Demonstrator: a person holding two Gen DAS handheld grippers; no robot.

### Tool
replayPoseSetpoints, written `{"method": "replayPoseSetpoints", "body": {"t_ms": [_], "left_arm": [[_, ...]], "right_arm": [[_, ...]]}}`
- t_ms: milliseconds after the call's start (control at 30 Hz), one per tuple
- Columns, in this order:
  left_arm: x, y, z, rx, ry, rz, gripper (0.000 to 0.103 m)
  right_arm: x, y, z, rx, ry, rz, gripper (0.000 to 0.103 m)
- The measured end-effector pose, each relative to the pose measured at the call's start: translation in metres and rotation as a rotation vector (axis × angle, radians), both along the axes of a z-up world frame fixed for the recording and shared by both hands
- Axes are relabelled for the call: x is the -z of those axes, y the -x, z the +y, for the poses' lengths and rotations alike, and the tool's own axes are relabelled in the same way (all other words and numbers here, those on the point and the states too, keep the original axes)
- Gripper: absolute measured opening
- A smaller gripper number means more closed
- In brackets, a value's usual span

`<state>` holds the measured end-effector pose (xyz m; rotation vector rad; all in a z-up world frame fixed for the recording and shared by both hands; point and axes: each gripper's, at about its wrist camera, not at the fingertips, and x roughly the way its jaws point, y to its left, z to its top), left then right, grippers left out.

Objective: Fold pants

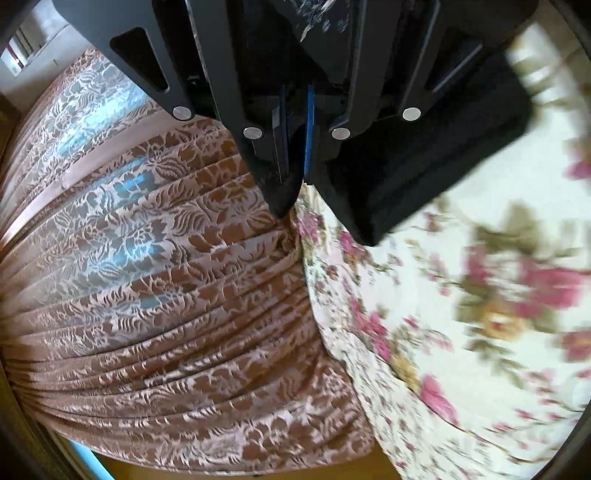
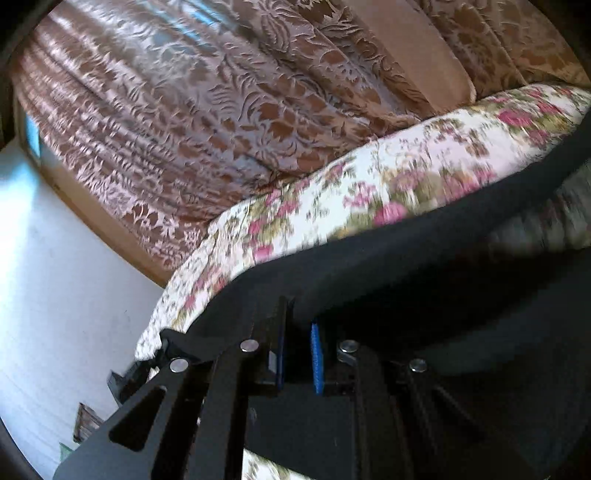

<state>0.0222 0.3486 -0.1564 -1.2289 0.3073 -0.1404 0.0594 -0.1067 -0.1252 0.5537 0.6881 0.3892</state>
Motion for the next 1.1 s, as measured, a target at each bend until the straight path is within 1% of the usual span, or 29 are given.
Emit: {"method": "replayPoseSetpoints", "body": {"t_ms": [67, 100, 133, 167, 200, 233, 267, 300, 400, 500, 567, 600, 633, 700, 733, 767, 800, 867, 933, 1067, 1100], "left_arm": [[0.001, 0.009, 0.0, 0.008, -0.028, 0.017, 0.005], [0.001, 0.014, 0.0, 0.01, -0.045, 0.027, 0.011], [-0.001, 0.022, -0.001, 0.005, -0.065, 0.027, 0.018], [-0.003, 0.027, -0.002, 0.0, -0.074, 0.022, 0.022], [-0.006, 0.033, -0.002, -0.01, -0.081, 0.016, 0.036], [-0.01, 0.043, -0.001, -0.041, -0.086, 0.012, 0.058], [-0.011, 0.049, 0.0, -0.057, -0.079, 0.0, 0.062], [-0.012, 0.056, 0.0, -0.071, -0.065, -0.005, 0.064], [-0.012, 0.064, 0.0, -0.067, -0.041, 0.028, 0.065], [-0.011, 0.066, -0.014, 0.009, -0.038, 0.063, 0.065], [-0.011, 0.065, -0.027, 0.064, -0.049, 0.071, 0.065], [-0.01, 0.063, -0.034, 0.096, -0.063, 0.078, 0.065], [-0.01, 0.062, -0.038, 0.116, -0.077, 0.083, 0.065], [-0.011, 0.057, -0.047, 0.145, -0.124, 0.098, 0.065], [-0.012, 0.054, -0.05, 0.15, -0.138, 0.105, 0.065], [-0.011, 0.05, -0.051, 0.157, -0.137, 0.114, 0.065], [-0.01, 0.046, -0.051, 0.163, -0.133, 0.134, 0.065], [-0.008, 0.045, -0.051, 0.157, -0.129, 0.14, 0.065], [-0.007, 0.042, -0.051, 0.151, -0.132, 0.151, 0.066], [-0.007, 0.037, -0.051, 0.124, -0.137, 0.171, 0.066], [-0.007, 0.036, -0.05, 0.116, -0.134, 0.168, 0.066]], "right_arm": [[0.018, 0.008, 0.01, -0.011, 0.087, 0.009, 0.011], [0.029, 0.011, 0.016, -0.029, 0.14, 0.019, 0.011], [0.038, 0.013, 0.018, -0.038, 0.167, 0.019, 0.011], [0.043, 0.014, 0.017, -0.039, 0.17, 0.021, 0.011], [0.051, 0.013, 0.014, -0.036, 0.151, 0.03, 0.011], [0.057, 0.011, 0.011, -0.036, 0.132, 0.04, 0.011], [0.062, 0.009, 0.009, -0.033, 0.118, 0.055, 0.01], [0.069, 0.007, 0.006, -0.03, 0.097, 0.07, 0.009], [0.074, 0.011, 0.002, -0.036, 0.077, 0.041, 0.008], [0.073, 0.015, 0.002, -0.051, 0.085, 0.017, 0.011], [0.074, 0.017, 0.0, -0.065, 0.061, 0.017, 0.019], [0.073, 0.017, -0.003, -0.077, 0.03, 0.015, 0.031], [0.072, 0.019, -0.005, -0.082, 0.003, 0.009, 0.045], [0.066, 0.022, -0.011, -0.082, -0.044, -0.006, 0.055], [0.064, 0.024, -0.014, -0.076, -0.066, -0.007, 0.057], [0.062, 0.024, -0.017, -0.068, -0.087, -0.003, 0.058], [0.062, 0.024, -0.025, -0.051, -0.133, 0.009, 0.058], [0.064, 0.023, -0.042, -0.007, -0.217, 0.04, 0.058], [0.068, 0.023, -0.064, 0.06, -0.325, 0.065, 0.058], [0.069, 0.025, -0.102, 0.177, -0.443, 0.079, 0.057], [0.068, 0.025, -0.109, 0.196, -0.449, 0.08, 0.053]]}}
